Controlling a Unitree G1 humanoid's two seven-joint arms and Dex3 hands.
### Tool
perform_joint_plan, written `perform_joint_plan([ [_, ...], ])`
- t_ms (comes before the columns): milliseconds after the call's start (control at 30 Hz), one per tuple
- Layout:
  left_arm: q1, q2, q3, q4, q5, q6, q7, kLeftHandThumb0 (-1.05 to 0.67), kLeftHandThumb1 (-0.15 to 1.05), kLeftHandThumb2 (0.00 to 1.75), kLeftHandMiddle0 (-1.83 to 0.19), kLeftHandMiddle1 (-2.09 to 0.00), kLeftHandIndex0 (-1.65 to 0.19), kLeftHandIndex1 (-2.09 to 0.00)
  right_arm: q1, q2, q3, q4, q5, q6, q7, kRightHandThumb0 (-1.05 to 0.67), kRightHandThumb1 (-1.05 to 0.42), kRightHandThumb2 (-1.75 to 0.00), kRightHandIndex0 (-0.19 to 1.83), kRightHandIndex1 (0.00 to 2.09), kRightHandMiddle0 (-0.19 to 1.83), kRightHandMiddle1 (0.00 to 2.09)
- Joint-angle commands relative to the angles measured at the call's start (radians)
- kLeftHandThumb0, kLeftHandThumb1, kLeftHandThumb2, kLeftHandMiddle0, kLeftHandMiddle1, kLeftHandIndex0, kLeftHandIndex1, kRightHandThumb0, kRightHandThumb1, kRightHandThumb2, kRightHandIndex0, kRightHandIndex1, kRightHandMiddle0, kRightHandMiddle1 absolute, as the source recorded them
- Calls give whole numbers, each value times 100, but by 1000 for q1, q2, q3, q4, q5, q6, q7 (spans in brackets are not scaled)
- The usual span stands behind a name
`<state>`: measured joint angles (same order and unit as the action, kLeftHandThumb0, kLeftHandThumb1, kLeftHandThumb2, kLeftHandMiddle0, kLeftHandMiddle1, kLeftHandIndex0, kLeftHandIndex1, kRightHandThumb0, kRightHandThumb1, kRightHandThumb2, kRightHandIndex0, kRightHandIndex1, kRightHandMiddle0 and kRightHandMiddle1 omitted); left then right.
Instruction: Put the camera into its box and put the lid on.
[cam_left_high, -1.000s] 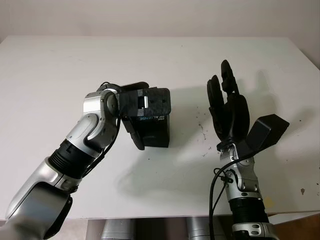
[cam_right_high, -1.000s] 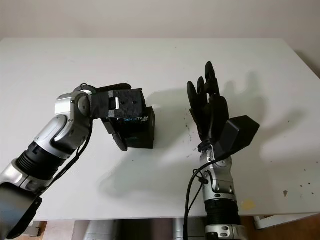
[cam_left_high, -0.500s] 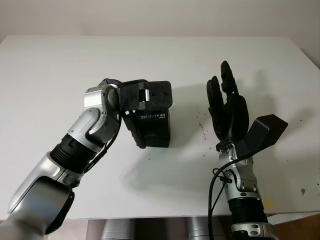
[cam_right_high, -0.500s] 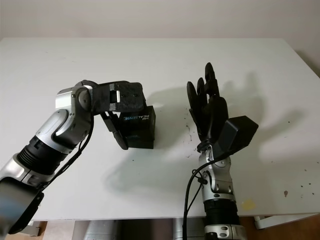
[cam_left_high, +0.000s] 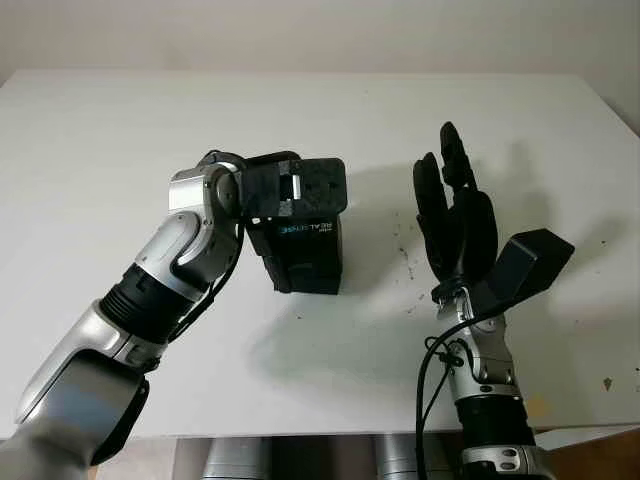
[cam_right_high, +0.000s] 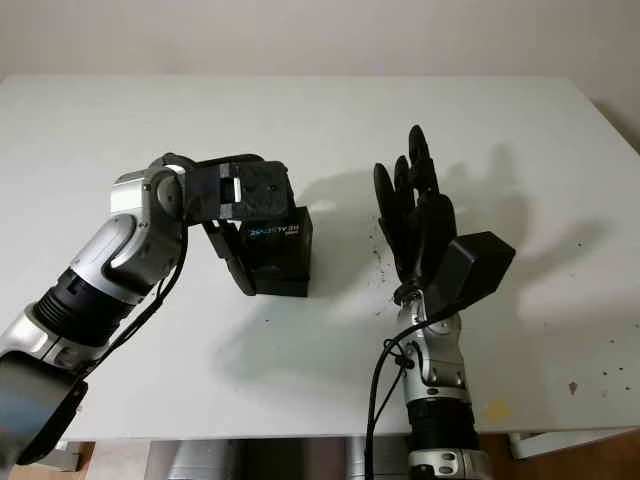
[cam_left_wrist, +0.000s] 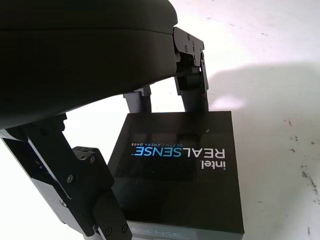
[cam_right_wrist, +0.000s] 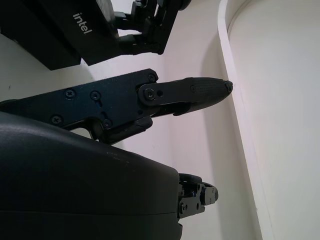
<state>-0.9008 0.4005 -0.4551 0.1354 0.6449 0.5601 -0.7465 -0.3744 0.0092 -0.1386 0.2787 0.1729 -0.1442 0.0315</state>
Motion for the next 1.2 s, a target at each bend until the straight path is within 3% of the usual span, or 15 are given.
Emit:
perform_joint_plan([
  [0, -26, -13, 5, -24, -2, -16, 20, -18, 100, 5, -1, -172, -14, -151, -3, 2, -1, -9, 4, -1, 2, -68, -105, -22, 3, 5, 9, 6],
  [167, -19, -14, 8, -24, -5, -41, 36, -17, 100, 5, -1, -167, -15, -149, -3, -3, 1, -10, 4, -3, 7, -68, -105, -22, 2, 5, 8, 5],
  [300, -9, -19, 11, -24, -11, -63, 53, -16, 99, 5, -3, -175, -14, -150, -7, -5, 0, -5, -1, -7, 7, -68, -105, -22, 2, 5, 8, 5],
  [433, -15, -23, -11, -14, 1, -66, 47, -16, 99, 6, 14, -204, 15, -168, -11, -7, 0, 4, -9, -15, 7, -68, -105, -22, 3, 6, 8, 6],
  [500, -13, -23, -14, -5, -2, -89, 49, -15, 99, 5, 11, -208, 17, -178, -12, -6, -1, 5, -8, -16, 8, -68, -105, -23, 4, 6, 9, 6],
  [633, -11, -36, -12, 4, -6, -82, 44, -14, 99, 5, -2, -209, 14, -178, -10, -4, -4, 2, -3, -17, 13, -67, -105, -23, 3, 5, 8, 5],
  [733, -16, -37, -20, 12, -1, -76, 33, -15, 99, 5, -1, -199, 3, -170, -8, -4, -4, -2, -5, -14, 11, -68, -105, -22, 3, 5, 8, 5],
  [833, -21, -35, -29, 13, 8, -74, 19, -16, 99, 5, -5, -205, 10, -157, -6, -3, -2, -6, -9, -14, 7, -67, -105, -23, 3, 6, 8, 5],
  [1067, -12, -34, -29, 10, 12, -67, -1, -15, 99, 5, -13, -209, 11, -94, -7, -2, -5, -1, 0, -16, 14, -67, -105, -23, 3, 5, 8, 5],
  [1133, -13, -25, -34, 6, 16, -63, -20, -16, 100, 5, -12, -209, 10, -77, -7, -2, -5, -4, -1, -15, 12, -68, -105, -22, 3, 5, 8, 5],
  [1167, -25, -15, -53, 8, 30, -59, -53, -20, 102, 6, -1, -205, 10, -70, -6, -3, -5, -6, 0, -14, 13, -68, -105, -22, 3, 5, 8, 5],
])
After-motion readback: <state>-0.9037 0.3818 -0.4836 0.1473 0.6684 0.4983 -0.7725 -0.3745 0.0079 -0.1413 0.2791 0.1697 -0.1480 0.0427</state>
